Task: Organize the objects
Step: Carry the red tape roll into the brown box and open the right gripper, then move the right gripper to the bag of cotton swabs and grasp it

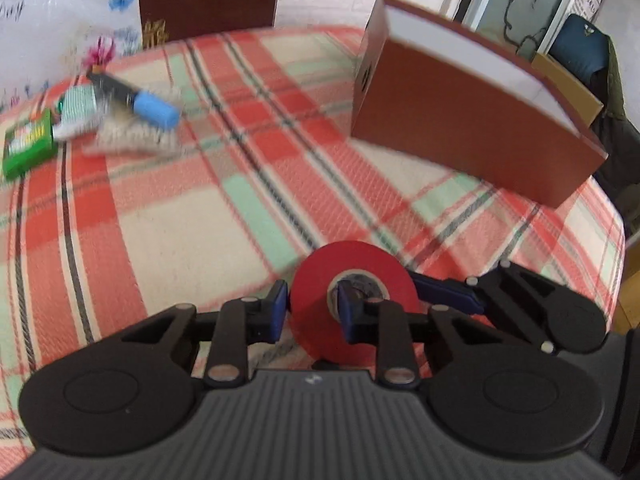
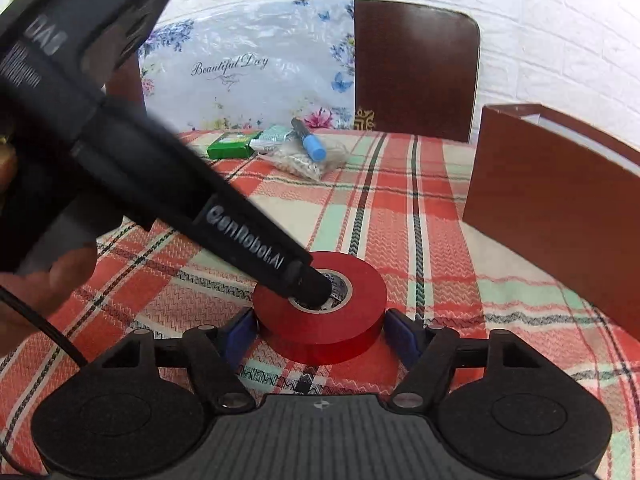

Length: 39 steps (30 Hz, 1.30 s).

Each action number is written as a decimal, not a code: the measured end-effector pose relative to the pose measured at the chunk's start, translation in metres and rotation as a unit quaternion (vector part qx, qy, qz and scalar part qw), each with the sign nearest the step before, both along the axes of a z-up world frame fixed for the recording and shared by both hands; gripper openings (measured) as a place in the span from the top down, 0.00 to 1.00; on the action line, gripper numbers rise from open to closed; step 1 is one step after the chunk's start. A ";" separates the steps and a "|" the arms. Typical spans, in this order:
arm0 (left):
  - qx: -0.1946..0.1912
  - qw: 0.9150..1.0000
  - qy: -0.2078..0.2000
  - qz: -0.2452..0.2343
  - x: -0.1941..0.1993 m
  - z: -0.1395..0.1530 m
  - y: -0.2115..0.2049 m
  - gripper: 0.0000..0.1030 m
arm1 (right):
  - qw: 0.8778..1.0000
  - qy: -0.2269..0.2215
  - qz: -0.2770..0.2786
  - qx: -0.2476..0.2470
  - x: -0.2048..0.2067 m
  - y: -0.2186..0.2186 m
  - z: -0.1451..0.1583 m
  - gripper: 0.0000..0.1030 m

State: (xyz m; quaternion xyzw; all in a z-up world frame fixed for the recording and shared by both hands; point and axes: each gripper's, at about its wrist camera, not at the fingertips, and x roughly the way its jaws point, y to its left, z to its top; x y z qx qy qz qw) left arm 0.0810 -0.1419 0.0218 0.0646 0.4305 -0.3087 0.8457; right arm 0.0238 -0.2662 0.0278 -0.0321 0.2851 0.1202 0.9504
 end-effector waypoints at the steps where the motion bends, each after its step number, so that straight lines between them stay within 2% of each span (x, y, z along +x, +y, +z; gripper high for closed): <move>1: -0.004 1.000 -0.012 -0.005 0.000 0.009 -0.004 0.72 | 1.000 -0.008 -0.004 0.006 -0.001 -0.002 0.003 0.34; 5: -0.020 0.997 -0.067 -0.039 -0.002 0.050 -0.042 0.72 | 0.996 -0.078 -0.040 -0.001 -0.009 -0.021 0.025 0.33; 10: -0.035 0.987 -0.124 -0.091 0.000 0.086 -0.113 0.72 | 0.982 -0.154 -0.111 -0.021 -0.012 -0.068 0.061 0.33; 14: -0.040 0.984 -0.140 -0.105 0.013 0.088 -0.163 0.72 | 0.972 -0.166 -0.164 -0.015 -0.001 -0.117 0.078 0.33; 18: -0.034 0.988 -0.121 -0.086 0.039 0.079 -0.190 0.72 | 0.973 -0.143 -0.181 0.002 0.025 -0.155 0.079 0.33; 20: -0.028 0.989 -0.122 -0.075 0.045 0.074 -0.193 0.71 | 0.974 -0.130 -0.183 0.012 0.041 -0.167 0.074 0.33; 22: -0.002 0.989 -0.135 -0.055 0.051 0.066 -0.201 0.60 | 0.973 -0.129 -0.191 0.013 0.054 -0.174 0.067 0.34; 24: 0.013 0.991 -0.127 -0.042 0.054 0.060 -0.201 0.60 | 0.970 -0.129 -0.204 0.012 0.061 -0.179 0.062 0.26; 25: 0.006 0.992 -0.118 -0.041 0.054 0.059 -0.198 0.59 | 0.969 -0.130 -0.206 0.022 0.061 -0.182 0.061 0.27; 27: -0.005 0.993 -0.114 -0.041 0.051 0.061 -0.191 0.58 | 0.968 -0.135 -0.209 0.026 0.055 -0.181 0.060 0.28; 32: 0.007 0.989 -0.142 -0.038 0.028 0.071 -0.182 0.58 | 0.964 -0.156 -0.215 0.031 0.033 -0.172 0.061 0.28; 36: 0.001 0.988 -0.151 -0.028 0.013 0.079 -0.165 0.56 | 0.961 -0.168 -0.218 0.022 0.009 -0.158 0.064 0.28; 39: 0.007 0.988 -0.155 -0.010 0.003 0.081 -0.148 0.55 | 0.960 -0.168 -0.219 0.032 -0.003 -0.147 0.065 0.28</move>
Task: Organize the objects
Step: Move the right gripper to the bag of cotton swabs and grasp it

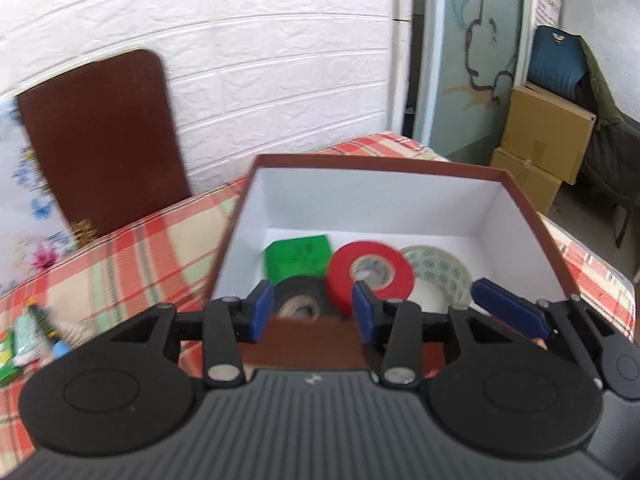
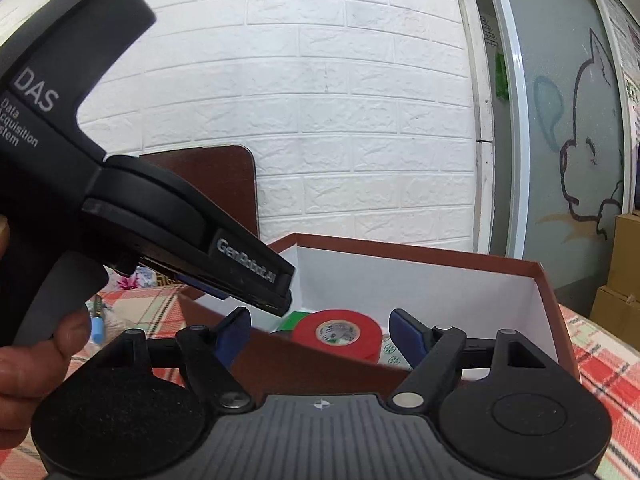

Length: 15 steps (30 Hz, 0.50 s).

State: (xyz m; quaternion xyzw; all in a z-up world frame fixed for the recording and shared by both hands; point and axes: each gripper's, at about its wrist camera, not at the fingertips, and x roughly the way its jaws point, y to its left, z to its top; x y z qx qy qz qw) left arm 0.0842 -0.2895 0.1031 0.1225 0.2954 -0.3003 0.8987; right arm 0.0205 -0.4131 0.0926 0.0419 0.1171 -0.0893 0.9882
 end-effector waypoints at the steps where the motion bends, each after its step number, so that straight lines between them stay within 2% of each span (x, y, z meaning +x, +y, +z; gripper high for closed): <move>1: 0.001 1.000 0.000 0.006 -0.002 0.000 0.007 0.55 | 1.000 0.000 0.002 0.004 -0.004 0.004 0.001 0.28; 6: 0.008 0.999 0.002 0.042 -0.011 -0.009 0.042 0.53 | 1.000 0.013 0.020 0.011 -0.021 0.030 -0.003 0.28; 15: 0.028 0.992 0.022 0.125 -0.006 -0.039 0.114 0.53 | 0.993 0.086 0.077 0.023 -0.019 0.085 -0.025 0.28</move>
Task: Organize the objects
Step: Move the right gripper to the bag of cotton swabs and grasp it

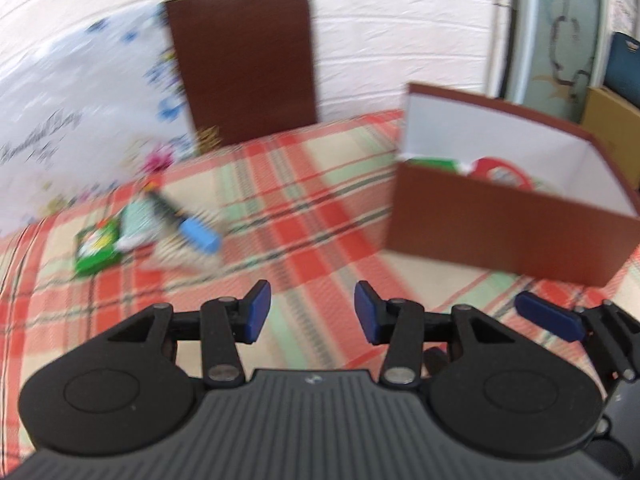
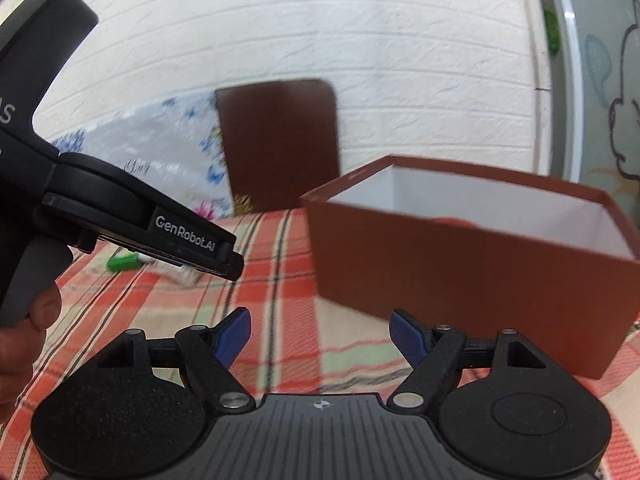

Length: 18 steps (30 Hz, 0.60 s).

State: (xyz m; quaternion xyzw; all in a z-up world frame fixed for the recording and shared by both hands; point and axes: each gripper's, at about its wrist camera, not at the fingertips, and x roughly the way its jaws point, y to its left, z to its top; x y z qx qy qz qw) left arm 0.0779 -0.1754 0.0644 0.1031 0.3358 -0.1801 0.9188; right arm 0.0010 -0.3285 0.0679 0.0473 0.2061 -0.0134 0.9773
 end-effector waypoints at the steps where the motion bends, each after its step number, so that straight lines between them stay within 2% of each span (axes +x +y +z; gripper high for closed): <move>1: 0.001 1.000 0.003 0.010 0.002 -0.004 0.008 0.53 | 1.000 0.006 0.006 -0.002 0.003 0.006 -0.001 0.28; 18: -0.001 0.990 0.032 0.136 0.041 -0.054 0.122 0.52 | 0.991 0.070 0.096 -0.064 0.049 0.094 -0.023 0.28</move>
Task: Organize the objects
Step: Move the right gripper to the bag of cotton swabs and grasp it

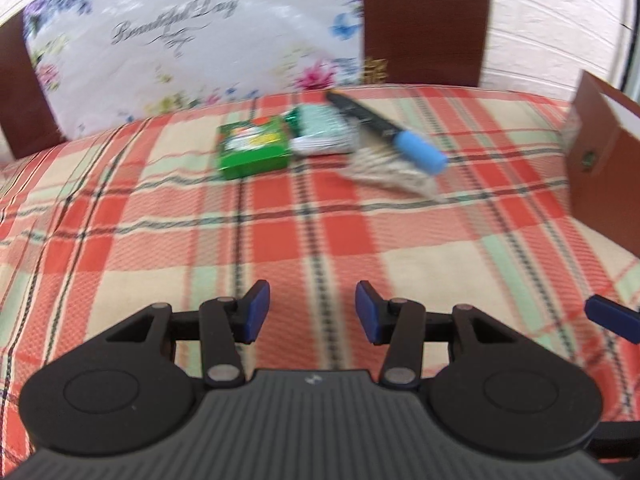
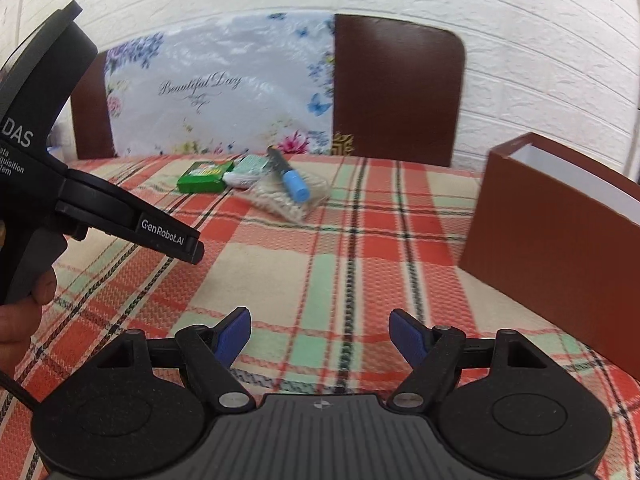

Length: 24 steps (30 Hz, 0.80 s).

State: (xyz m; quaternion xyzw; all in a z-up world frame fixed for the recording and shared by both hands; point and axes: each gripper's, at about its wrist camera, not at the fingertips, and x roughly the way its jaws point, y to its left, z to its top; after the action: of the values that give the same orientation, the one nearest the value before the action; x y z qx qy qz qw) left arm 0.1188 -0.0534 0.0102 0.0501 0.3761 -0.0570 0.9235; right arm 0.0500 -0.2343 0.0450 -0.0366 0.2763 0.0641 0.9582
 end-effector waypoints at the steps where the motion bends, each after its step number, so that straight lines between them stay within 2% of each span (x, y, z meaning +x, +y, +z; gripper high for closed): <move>1: -0.002 1.000 0.000 0.005 0.003 -0.002 0.005 0.50 | 1.000 0.003 0.005 -0.003 0.003 0.004 -0.002 0.28; 4: -0.002 1.000 -0.012 0.013 0.008 -0.005 0.018 0.44 | 1.000 0.012 0.015 -0.014 0.014 0.014 -0.007 0.29; 8: 0.005 0.999 -0.036 0.016 0.019 -0.010 0.030 0.40 | 0.999 0.016 0.028 -0.019 0.029 0.021 -0.011 0.29; 11: -0.003 0.997 -0.073 0.019 0.023 -0.021 0.046 0.25 | 0.999 0.009 0.037 -0.027 0.048 0.026 -0.010 0.30; 12: -0.023 0.996 -0.079 0.021 0.024 -0.024 0.053 0.22 | 0.999 0.008 0.038 -0.027 0.057 0.027 -0.010 0.30; 13: -0.046 0.995 -0.081 0.024 0.025 -0.023 0.060 0.22 | 0.999 0.007 0.039 -0.026 0.065 0.024 -0.010 0.30; 15: -0.060 0.994 -0.086 0.029 0.026 -0.023 0.064 0.23 | 0.999 0.005 0.038 -0.024 0.083 0.023 -0.009 0.31; 22: -0.064 0.993 -0.097 0.025 0.025 -0.025 0.062 0.21 | 0.998 0.005 0.063 -0.019 0.142 0.025 -0.010 0.31; 24: -0.065 0.993 -0.097 0.024 0.025 -0.026 0.062 0.20 | 0.997 0.011 0.077 -0.005 0.152 0.026 -0.011 0.59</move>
State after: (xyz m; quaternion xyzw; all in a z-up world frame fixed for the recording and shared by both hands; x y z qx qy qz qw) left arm 0.1437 0.0090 -0.0163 -0.0143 0.2814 -0.0539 0.9580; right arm 0.2022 -0.2084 0.0341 -0.0620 0.2831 0.1367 0.9473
